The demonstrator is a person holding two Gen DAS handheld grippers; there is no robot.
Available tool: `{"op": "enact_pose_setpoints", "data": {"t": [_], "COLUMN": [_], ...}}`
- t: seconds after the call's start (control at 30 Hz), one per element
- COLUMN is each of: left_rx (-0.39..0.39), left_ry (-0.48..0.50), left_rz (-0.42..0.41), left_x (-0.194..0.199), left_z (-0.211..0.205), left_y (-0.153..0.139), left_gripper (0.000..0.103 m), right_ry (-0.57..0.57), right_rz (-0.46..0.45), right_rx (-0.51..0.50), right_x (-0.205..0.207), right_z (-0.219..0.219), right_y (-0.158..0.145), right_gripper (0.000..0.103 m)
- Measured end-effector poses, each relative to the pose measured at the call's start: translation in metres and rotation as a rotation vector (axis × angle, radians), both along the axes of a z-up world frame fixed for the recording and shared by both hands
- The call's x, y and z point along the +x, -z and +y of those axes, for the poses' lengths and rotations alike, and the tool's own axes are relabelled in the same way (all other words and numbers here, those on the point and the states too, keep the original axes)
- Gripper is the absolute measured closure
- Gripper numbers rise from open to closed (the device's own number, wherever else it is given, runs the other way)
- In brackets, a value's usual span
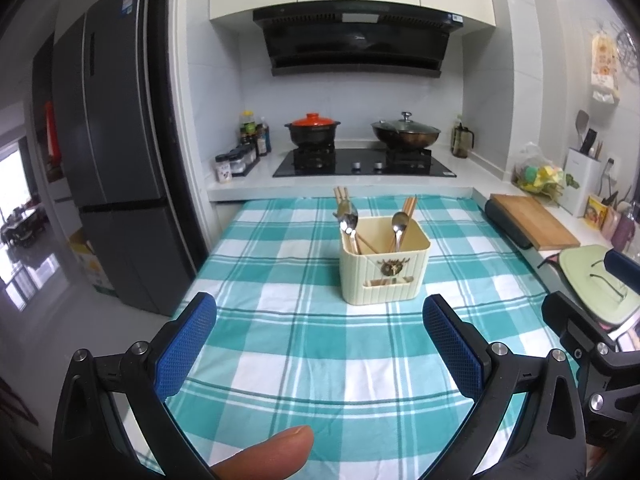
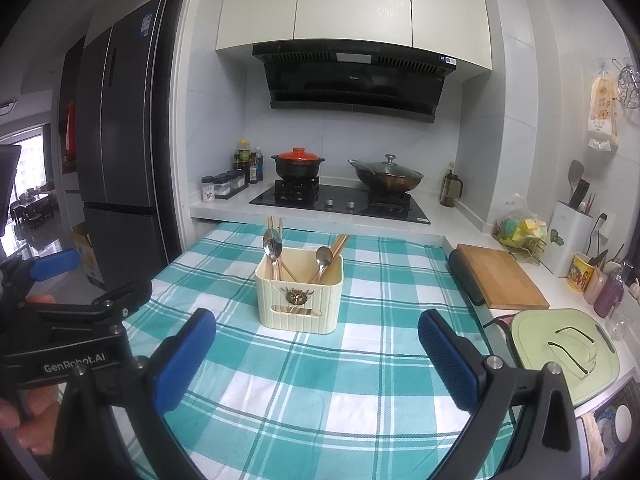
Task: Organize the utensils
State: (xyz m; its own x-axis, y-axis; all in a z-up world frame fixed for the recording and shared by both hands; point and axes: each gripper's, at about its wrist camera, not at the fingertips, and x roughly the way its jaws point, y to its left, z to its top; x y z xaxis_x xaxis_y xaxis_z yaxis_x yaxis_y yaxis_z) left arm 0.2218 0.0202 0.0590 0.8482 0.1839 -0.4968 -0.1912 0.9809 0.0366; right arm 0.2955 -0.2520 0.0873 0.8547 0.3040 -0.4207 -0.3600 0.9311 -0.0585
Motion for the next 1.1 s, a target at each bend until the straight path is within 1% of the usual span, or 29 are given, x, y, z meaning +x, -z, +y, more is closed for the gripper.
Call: {"op": "enact_pose_setpoints", "data": {"t": [0.8,1.1], "left_rx": [0.011,0.009], "left_ry": [0.010,0.018], "left_rz": [0.009,0.009], "left_x": [0.0010,0.0002], "left_z": [-0.0026,-0.0053], "left_y": [0.0037,0.0035], "left_gripper": [0.000,0.000], "right_ry": [-0.005,-0.004], "right_rz": [0.033,0.032], "right_rx": [0.014,0.015], "right_x": [0.0035,0.0031], "right_z": [0.0006,-0.0005], "right_y": [0.0065,0.0070], "right_gripper": [0.000,0.000]}}
